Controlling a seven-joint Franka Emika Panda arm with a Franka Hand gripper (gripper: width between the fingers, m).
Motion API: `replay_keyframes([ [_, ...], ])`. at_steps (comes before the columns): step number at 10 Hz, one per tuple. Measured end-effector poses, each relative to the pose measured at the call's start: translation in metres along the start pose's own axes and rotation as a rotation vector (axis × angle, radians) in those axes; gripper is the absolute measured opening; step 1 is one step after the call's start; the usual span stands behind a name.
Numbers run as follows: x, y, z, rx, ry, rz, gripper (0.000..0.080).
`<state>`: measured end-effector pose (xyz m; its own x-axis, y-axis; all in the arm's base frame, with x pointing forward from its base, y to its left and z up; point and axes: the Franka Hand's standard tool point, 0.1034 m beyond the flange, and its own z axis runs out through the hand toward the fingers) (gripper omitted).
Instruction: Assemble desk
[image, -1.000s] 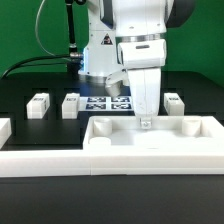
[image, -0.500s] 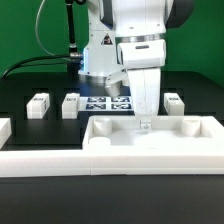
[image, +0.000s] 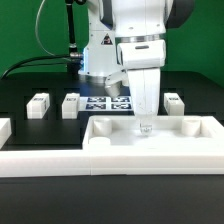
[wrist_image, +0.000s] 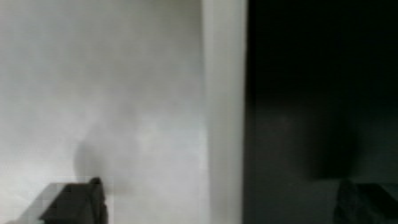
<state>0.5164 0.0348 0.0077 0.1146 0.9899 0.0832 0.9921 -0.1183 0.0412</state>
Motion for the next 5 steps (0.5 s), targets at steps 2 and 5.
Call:
replay_keyframes([
  [2, 0.000, 0.000, 0.000, 0.000, 0.000, 0.000, 0.0648],
  [5, 0.009, 0.005, -0.014, -0.022, -0.003, 0.066, 0.0649],
])
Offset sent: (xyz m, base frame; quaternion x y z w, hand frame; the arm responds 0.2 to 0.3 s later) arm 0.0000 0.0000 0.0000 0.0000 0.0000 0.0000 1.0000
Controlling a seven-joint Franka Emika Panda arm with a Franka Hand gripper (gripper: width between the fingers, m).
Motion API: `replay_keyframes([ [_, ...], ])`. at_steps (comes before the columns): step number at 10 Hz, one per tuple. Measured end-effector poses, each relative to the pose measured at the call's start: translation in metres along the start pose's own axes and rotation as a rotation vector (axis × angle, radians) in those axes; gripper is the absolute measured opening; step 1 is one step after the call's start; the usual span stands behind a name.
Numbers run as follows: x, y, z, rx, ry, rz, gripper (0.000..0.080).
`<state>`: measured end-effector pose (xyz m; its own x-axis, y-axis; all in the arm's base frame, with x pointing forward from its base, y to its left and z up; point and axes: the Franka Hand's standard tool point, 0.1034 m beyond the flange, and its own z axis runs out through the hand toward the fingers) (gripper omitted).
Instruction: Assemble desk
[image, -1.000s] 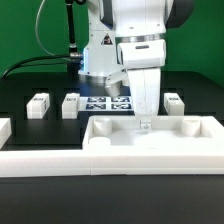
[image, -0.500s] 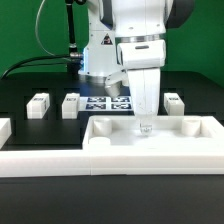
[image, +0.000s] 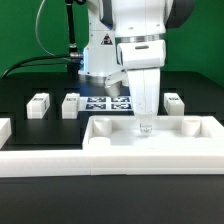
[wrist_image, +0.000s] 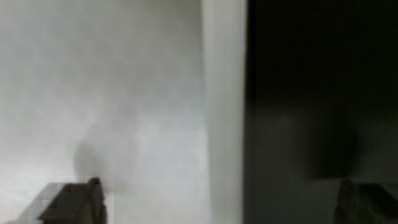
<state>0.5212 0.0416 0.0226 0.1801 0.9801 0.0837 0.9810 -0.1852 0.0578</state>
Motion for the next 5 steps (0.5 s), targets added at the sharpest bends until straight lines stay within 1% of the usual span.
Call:
replay_keyframes([
  [1, 0.009, 0.000, -0.014, -0.016, -0.002, 0.076, 0.0649],
  [2, 0.015, 0.001, -0.024, -0.024, -0.002, 0.133, 0.0649],
  [3, 0.025, 0.002, -0.032, -0.029, -0.002, 0.257, 0.0649],
  [5, 0.048, 0.000, -0.040, -0.039, 0.009, 0.474, 0.0649],
])
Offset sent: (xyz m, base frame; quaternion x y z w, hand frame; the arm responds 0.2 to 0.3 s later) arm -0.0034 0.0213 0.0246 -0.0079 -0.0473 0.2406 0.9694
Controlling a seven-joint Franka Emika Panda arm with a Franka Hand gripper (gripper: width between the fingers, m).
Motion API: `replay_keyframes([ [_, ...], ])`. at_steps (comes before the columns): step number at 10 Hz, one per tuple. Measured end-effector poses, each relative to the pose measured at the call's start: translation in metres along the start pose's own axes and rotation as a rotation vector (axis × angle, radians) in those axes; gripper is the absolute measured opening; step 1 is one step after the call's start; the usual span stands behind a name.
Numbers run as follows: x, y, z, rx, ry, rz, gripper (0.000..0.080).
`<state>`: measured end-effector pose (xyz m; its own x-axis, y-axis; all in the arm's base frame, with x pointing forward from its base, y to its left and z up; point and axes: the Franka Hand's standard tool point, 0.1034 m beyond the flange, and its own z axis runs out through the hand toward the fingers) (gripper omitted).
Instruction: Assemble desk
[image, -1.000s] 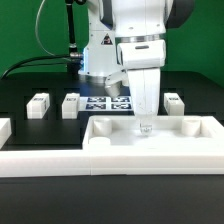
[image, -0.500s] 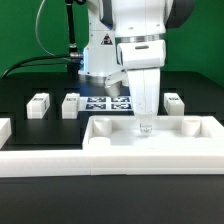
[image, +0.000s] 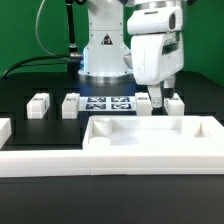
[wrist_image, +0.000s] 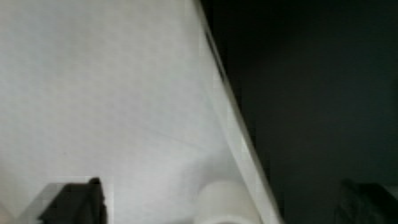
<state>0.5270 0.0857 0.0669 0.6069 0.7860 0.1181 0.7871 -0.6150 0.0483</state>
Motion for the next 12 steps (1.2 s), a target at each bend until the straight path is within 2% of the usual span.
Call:
replay_keyframes([
  [2, 0.001, -0.001, 0.001, 0.001, 0.006, 0.070, 0.0649],
  [5, 0.003, -0.004, 0.001, 0.011, 0.009, 0.313, 0.0649],
  [8, 0.010, -0.027, 0.004, 0.060, -0.060, 0.765, 0.0649],
  [9, 0.013, -0.027, 0.004, 0.076, -0.085, 0.844, 0.0649],
  [12, 0.014, -0.028, 0.004, 0.085, -0.091, 0.882, 0.0649],
])
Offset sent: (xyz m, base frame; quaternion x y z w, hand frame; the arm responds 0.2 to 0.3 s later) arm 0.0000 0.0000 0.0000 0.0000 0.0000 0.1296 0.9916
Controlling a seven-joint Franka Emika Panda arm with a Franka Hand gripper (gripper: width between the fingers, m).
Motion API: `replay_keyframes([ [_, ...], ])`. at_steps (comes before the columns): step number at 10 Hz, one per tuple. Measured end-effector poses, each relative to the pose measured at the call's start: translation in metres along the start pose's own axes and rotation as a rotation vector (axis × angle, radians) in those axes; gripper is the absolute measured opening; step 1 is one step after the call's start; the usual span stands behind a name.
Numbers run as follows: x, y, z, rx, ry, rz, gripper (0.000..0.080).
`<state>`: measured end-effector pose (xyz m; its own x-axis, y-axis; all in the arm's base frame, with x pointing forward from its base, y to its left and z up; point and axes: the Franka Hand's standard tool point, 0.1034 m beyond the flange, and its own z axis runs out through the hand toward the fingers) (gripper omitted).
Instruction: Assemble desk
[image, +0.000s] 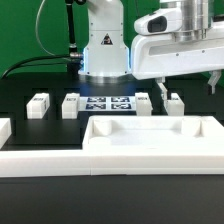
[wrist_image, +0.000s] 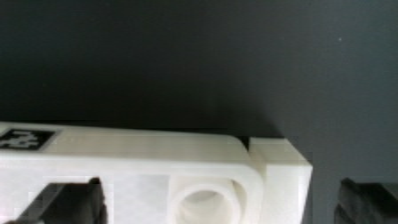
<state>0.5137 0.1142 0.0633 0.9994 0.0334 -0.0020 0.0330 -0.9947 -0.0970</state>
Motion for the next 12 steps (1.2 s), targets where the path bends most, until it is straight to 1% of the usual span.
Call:
replay_keyframes([
  [1, -0.001, 0.000, 0.000, 0.000, -0.006, 0.002, 0.0649],
  [2, -0.017, 0.001, 0.003, -0.011, -0.132, 0.036, 0.0649],
  [3, -0.017, -0.004, 0.000, -0.020, -0.265, 0.060, 0.0649],
  [4, -0.009, -0.007, 0.005, -0.019, -0.358, 0.063, 0.0649],
  [5, -0.007, -0.008, 0.009, -0.014, -0.391, 0.063, 0.0649],
  [6, -0.011, -0.007, 0.011, -0.011, -0.422, 0.068, 0.0649],
  [7, -0.019, -0.006, 0.009, -0.016, -0.516, 0.067, 0.0649],
  [8, -0.017, -0.007, 0.011, -0.015, -0.581, 0.066, 0.0649],
  [9, -0.021, -0.005, 0.012, -0.016, -0.654, 0.068, 0.0649],
  [10, -0.036, 0.005, 0.014, -0.028, -0.761, 0.083, 0.0649],
  [11, -0.048, 0.009, 0.013, -0.037, -0.848, 0.089, 0.0649],
  [12, -0.051, 0.008, 0.015, -0.038, -0.866, 0.086, 0.0649],
])
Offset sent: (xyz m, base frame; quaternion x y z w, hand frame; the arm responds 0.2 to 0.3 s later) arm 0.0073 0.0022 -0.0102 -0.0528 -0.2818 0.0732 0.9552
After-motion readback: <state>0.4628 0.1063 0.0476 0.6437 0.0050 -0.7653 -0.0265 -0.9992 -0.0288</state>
